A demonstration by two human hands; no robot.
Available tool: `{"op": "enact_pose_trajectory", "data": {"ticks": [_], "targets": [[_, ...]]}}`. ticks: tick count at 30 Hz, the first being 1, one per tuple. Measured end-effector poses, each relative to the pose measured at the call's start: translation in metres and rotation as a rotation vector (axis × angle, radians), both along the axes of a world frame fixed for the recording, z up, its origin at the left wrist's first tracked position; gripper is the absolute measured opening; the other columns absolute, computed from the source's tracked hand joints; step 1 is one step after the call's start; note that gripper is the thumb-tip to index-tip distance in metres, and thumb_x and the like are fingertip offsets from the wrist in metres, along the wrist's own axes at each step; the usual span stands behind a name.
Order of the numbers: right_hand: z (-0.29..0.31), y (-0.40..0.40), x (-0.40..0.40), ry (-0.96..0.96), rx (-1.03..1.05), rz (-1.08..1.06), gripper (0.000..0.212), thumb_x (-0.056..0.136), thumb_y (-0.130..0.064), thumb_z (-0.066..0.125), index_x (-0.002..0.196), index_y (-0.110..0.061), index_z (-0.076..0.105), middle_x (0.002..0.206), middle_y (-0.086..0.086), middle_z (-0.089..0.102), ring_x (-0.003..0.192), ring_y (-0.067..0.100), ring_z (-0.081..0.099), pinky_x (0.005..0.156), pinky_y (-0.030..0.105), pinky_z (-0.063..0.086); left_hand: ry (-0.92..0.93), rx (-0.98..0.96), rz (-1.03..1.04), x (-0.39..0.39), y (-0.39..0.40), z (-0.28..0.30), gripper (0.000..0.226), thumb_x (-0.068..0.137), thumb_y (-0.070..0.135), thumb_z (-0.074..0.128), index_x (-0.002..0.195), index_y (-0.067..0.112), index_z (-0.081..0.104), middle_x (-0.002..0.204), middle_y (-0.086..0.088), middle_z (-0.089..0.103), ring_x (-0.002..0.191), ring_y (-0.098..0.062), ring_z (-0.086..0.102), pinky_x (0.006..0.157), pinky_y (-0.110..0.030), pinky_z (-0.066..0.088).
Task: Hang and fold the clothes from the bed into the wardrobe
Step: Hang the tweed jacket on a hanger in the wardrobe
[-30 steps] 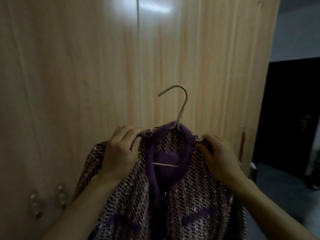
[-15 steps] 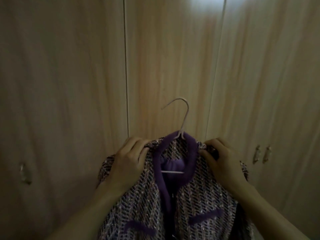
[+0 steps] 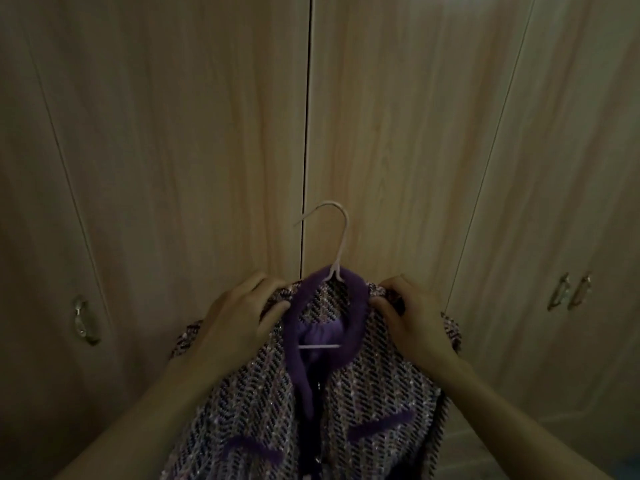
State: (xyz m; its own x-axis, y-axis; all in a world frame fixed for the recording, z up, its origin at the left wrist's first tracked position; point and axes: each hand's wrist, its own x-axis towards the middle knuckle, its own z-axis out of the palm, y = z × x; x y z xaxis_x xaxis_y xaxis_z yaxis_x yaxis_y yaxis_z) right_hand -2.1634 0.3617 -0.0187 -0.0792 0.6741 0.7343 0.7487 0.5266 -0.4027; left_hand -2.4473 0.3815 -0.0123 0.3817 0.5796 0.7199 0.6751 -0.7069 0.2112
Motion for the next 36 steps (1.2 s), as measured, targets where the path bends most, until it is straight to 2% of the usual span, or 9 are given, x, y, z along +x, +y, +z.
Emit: {"op": "enact_pose_trajectory", "data": {"ticks": [7, 12, 14, 17, 20, 23, 25, 32, 36], "targets": [[-0.047, 0.013, -0.021, -0.049, -0.129, 0.0, 0.007, 0.092, -0.019, 0.067, 0.097, -0.017, 0.063, 0.089, -0.008, 0.057, 0.079, 0.009, 0.054, 0.069, 0.019, 0.042, -0.022, -0.232, -0.042, -0.017, 0.011, -0.055, 0.004, 0.099, 0.039, 0.047, 0.097, 0.036, 0.045, 0.086, 0.019, 0.057, 0.071, -0.002, 0.055, 0.06, -0.028, 0.044], [-0.076, 0.033, -0.019, -0.056, -0.299, 0.094, 0.01, 0.09, -0.02, 0.067, 0.099, -0.02, 0.064, 0.091, -0.02, 0.053, 0.084, 0.0, 0.055, 0.072, 0.018, 0.042, -0.118, -0.305, -0.019, -0.015, 0.015, -0.098, 0.017, 0.1, 0.05, 0.041, 0.095, 0.035, 0.047, 0.082, 0.019, 0.058, 0.074, 0.001, 0.057, 0.062, -0.026, 0.049], [-0.077, 0.044, -0.018, -0.019, -0.397, 0.185, 0.018, 0.087, -0.019, 0.067, 0.104, -0.024, 0.063, 0.098, -0.015, 0.057, 0.092, 0.004, 0.058, 0.079, 0.02, 0.045, -0.111, -0.298, 0.029, -0.014, 0.019, -0.107, 0.022, 0.098, 0.055, 0.037, 0.094, 0.036, 0.048, 0.079, 0.021, 0.057, 0.073, 0.003, 0.055, 0.058, -0.021, 0.043], [-0.071, 0.062, -0.021, 0.048, -0.575, 0.327, 0.032, 0.084, -0.044, 0.069, 0.115, -0.042, 0.058, 0.117, -0.013, 0.055, 0.111, 0.001, 0.053, 0.085, 0.009, 0.042, -0.05, -0.247, 0.118, -0.019, 0.022, -0.108, 0.022, 0.096, 0.052, 0.038, 0.096, 0.033, 0.05, 0.078, 0.022, 0.055, 0.071, 0.003, 0.049, 0.054, -0.015, 0.032], [-0.069, 0.087, -0.025, 0.189, -0.668, 0.336, 0.05, 0.081, -0.07, 0.058, 0.127, -0.052, 0.048, 0.131, -0.021, 0.048, 0.124, -0.002, 0.044, 0.091, 0.016, 0.041, -0.015, -0.231, 0.204, -0.025, 0.025, -0.109, 0.022, 0.095, 0.05, 0.039, 0.095, 0.032, 0.051, 0.075, 0.023, 0.052, 0.064, 0.001, 0.046, 0.048, -0.011, 0.028], [-0.074, 0.112, -0.035, 0.089, -0.613, 0.264, 0.059, 0.09, -0.059, 0.055, 0.142, -0.04, 0.038, 0.142, -0.012, 0.042, 0.13, 0.005, 0.04, 0.108, 0.03, 0.039, 0.001, -0.232, 0.258, -0.031, 0.025, -0.112, 0.026, 0.093, 0.05, 0.039, 0.094, 0.028, 0.055, 0.076, 0.019, 0.058, 0.06, 0.0, 0.05, 0.049, -0.021, 0.033], [-0.078, 0.127, -0.044, -0.013, -0.588, 0.219, 0.066, 0.092, -0.056, 0.054, 0.149, -0.032, 0.031, 0.148, -0.004, 0.036, 0.134, 0.011, 0.038, 0.111, 0.03, 0.035, 0.024, -0.221, 0.294, -0.034, 0.022, -0.112, 0.031, 0.092, 0.049, 0.039, 0.092, 0.025, 0.058, 0.076, 0.014, 0.064, 0.059, -0.007, 0.057, 0.048, -0.024, 0.036], [-0.087, 0.16, -0.067, -0.04, -0.59, 0.131, 0.072, 0.087, -0.048, 0.066, 0.145, -0.036, 0.025, 0.121, 0.011, 0.05, 0.102, 0.024, 0.056, 0.085, 0.027, 0.042, 0.101, -0.181, 0.395, -0.051, 0.009, -0.109, 0.026, 0.09, 0.047, 0.04, 0.09, 0.027, 0.057, 0.075, 0.01, 0.066, 0.061, -0.014, 0.065, 0.045, -0.025, 0.042], [-0.096, 0.164, -0.079, 0.002, -0.563, 0.122, 0.076, 0.088, -0.042, 0.067, 0.149, -0.037, 0.021, 0.115, 0.016, 0.055, 0.097, 0.024, 0.055, 0.083, 0.031, 0.045, 0.111, -0.145, 0.409, -0.063, 0.001, -0.106, 0.027, 0.093, 0.046, 0.04, 0.091, 0.025, 0.057, 0.077, 0.008, 0.065, 0.062, -0.014, 0.063, 0.049, -0.026, 0.041]]}}
